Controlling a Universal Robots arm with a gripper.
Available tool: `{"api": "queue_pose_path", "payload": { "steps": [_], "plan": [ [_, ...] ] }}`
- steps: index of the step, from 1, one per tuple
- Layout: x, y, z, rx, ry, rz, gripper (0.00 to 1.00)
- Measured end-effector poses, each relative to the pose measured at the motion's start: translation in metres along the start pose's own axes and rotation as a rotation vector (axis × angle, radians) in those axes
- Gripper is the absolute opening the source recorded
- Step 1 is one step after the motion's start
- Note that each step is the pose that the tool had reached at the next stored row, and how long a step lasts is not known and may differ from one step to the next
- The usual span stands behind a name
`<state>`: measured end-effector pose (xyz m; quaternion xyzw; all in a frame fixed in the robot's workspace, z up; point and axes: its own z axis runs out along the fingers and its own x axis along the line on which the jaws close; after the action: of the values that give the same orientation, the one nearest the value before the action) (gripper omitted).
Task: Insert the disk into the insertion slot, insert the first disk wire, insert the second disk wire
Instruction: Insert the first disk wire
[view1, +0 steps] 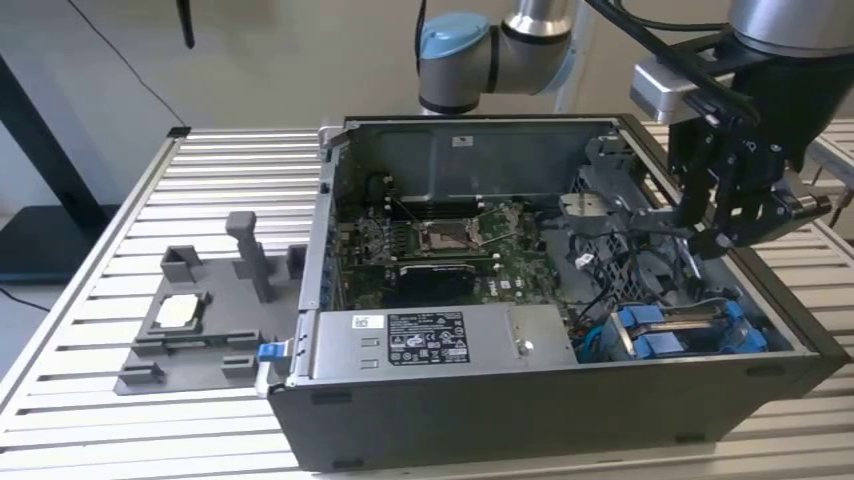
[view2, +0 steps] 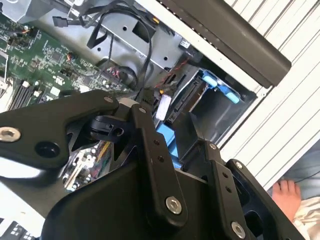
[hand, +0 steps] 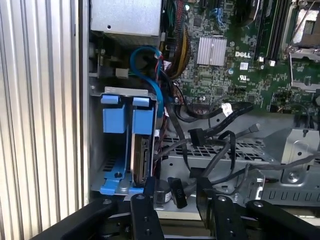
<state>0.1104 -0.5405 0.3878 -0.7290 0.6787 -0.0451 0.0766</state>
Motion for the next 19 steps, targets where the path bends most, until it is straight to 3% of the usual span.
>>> {"api": "queue_pose_path", "payload": {
  "steps": [2, 10, 14, 19],
  "plan": [
    [-0.0012, 0.0002, 0.002, 0.0045, -0.0026, -0.017, 0.46],
    [0.0007, 0.0004, 0.0024, 0.0033, -0.0117, -0.07, 0.46],
    [0.006, 0.0007, 0.0021, 0.0032, -0.013, -0.078, 0.46],
    [0.0066, 0.0007, 0.0021, 0.0031, -0.0124, -0.078, 0.46]
  ]
}}
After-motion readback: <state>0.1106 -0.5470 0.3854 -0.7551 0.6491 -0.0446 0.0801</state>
